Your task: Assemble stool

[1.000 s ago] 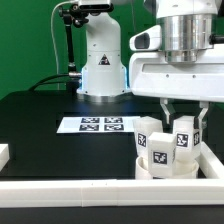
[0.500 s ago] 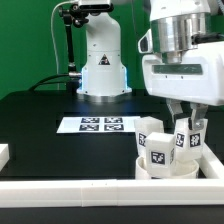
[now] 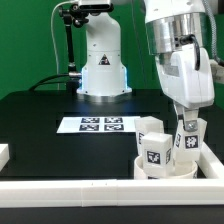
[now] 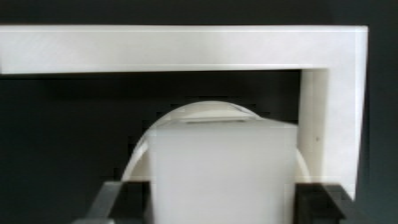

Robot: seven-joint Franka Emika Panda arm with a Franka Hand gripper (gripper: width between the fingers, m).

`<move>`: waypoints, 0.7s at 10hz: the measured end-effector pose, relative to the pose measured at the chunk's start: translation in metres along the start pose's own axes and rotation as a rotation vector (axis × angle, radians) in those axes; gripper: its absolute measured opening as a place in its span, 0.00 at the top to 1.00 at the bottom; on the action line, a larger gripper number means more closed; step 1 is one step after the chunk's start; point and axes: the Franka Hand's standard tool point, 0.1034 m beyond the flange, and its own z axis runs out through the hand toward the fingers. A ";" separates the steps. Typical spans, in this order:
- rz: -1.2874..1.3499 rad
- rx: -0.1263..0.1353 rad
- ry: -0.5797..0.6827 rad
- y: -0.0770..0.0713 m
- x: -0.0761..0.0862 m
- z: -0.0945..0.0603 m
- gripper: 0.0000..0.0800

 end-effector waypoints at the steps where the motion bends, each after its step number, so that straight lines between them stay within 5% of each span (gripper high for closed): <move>1: 0.058 0.013 0.000 -0.002 -0.001 0.000 0.57; 7: 0.361 0.012 -0.007 -0.002 -0.003 0.000 0.57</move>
Offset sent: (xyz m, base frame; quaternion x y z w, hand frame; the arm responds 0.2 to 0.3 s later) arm 0.0013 0.0009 0.0094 0.0017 -0.0087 0.2049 0.9787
